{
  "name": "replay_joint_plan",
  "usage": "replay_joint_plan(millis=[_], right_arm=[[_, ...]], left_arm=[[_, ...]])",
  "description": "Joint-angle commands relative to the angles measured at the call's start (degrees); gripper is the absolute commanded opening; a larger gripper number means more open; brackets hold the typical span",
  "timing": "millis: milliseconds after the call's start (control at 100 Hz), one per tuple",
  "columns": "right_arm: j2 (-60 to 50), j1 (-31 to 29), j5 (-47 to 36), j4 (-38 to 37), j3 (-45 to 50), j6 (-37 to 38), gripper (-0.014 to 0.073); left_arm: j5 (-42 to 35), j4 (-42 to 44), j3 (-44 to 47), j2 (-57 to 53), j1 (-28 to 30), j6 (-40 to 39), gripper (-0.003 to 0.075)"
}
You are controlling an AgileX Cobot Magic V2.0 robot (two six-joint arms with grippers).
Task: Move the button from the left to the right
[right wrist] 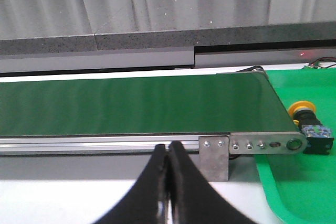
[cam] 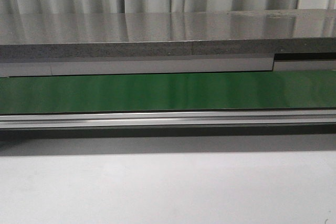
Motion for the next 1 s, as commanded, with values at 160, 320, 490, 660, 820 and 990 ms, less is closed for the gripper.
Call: replay_joint_plan(millis=[160,320,490,660,820,990], right_arm=[[-1.14,-0.06,-4.86,-0.3,-0.85,-0.06,-0.0067],[-1.14,-0.06,-4.86,-0.3,-0.85,-0.06,-0.0067],[-1.14,-0.06,-4.86,-0.3,-0.85,-0.06,-0.0067],[-1.14,-0.06,-4.86,-0.3,-0.85,-0.06,-0.0067],[-1.14,-0.06,-4.86,-0.3,-0.85,-0.06,-0.0067],[-1.14,-0.06,-4.86,-0.3,-0.85,-0.06,-0.0067]], left_arm=[[-4.75,-0.56,-1.49,0.43,-0.47,0.0,-0.002],[-4.75,-0.56,-1.49,0.43,-0.47,0.0,-0.002],[-4.75,-0.56,-1.49,0.43,-0.47,0.0,-0.002],[-6.71,-0.56,-1.4,0.11,-0.37,0.0,-0.002],[-11.39,-0.56,2.83,-2.88,-0.37,-0.5,-0.002],[-19.14,-0.56,11.68,-8.99,-0.37,-0.83,-0.002]])
